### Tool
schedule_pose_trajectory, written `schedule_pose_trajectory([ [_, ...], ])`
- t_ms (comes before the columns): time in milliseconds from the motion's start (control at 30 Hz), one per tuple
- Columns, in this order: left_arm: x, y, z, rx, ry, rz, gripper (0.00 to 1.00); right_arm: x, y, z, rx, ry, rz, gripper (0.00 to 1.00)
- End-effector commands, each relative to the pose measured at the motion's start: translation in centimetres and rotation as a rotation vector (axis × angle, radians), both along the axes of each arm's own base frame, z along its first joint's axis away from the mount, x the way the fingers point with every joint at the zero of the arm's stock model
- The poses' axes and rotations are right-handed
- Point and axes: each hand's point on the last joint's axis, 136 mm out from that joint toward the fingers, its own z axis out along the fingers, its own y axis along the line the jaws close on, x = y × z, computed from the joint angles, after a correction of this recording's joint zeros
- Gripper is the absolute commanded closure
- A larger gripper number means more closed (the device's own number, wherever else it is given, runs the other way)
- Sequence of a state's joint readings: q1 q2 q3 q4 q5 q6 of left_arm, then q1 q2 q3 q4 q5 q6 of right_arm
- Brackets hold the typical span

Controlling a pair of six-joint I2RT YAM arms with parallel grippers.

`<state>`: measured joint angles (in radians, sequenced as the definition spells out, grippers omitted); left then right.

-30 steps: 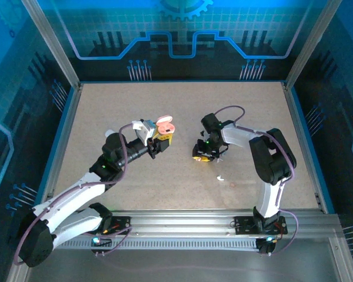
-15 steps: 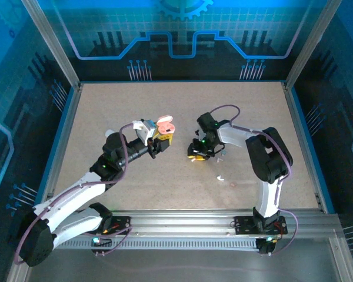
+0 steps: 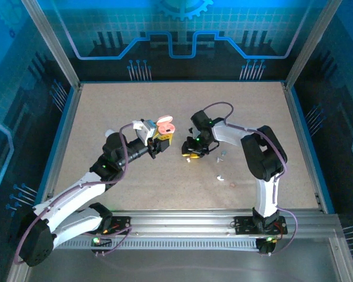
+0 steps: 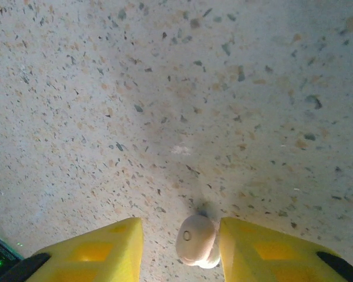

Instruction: Insert wireless bluetooth earbuds into charging case

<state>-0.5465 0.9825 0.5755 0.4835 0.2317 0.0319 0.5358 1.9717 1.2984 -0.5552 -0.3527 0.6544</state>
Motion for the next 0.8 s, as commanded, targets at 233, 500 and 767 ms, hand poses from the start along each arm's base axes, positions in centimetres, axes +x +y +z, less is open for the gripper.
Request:
schedule_pose_trajectory([
  [233, -0.3, 0.0, 2.2, -0.030, -0.058, -0.002, 0.56, -0.2, 0.4, 0.9, -0.105, -0.040, 0.089, 0.60],
  [500, -0.4, 0.1, 2.4, -0.033, -0.065, 0.004, 0.56, -0.5, -0.1, -0.1, -0.227, -0.016, 0.119, 0.61],
  [767, -0.5, 0.3, 2.3, -0.030, -0.066, 0.007, 0.56, -0.7, 0.7, -0.6, -0.235, 0.007, 0.139, 0.65],
])
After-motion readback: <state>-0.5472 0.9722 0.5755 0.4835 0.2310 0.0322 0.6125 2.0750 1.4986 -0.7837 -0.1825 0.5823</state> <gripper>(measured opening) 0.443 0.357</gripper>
